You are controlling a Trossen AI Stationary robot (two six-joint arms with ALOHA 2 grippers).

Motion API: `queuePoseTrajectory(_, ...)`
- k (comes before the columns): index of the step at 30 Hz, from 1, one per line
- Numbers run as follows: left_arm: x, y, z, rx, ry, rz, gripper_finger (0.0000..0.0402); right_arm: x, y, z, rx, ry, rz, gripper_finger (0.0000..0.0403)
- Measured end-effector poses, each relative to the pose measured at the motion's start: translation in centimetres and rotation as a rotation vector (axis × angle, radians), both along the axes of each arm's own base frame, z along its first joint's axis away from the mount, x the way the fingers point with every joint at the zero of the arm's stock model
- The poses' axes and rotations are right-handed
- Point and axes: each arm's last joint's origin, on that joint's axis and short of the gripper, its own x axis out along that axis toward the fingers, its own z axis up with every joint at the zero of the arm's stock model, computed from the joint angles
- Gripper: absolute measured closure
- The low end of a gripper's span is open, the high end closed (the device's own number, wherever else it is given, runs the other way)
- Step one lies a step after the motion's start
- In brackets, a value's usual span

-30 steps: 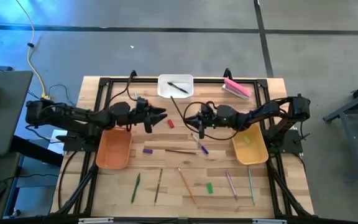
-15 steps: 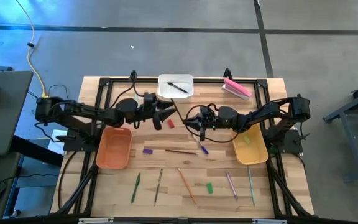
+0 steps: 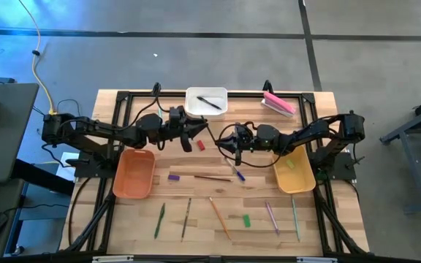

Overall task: Sort crayons/erasers/pens/pencils in bins
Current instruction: Put the dark blue-green pencil into the orange bin

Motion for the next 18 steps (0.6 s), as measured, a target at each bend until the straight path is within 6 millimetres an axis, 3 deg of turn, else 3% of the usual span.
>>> queuePoseTrajectory(10,-0.03,-0.15,0.51,0.065,-0.035,-0.037,0.0396,0.01,-0.02,0.00,-0.001,0.002,-0.001,0.0364)
queuePoseTrajectory(18,-0.07,-0.15,0.59,0.068,-0.038,-0.040,0.0397,0.00,-0.11,-0.37,-0.016,0.041,-0.055,0.0270)
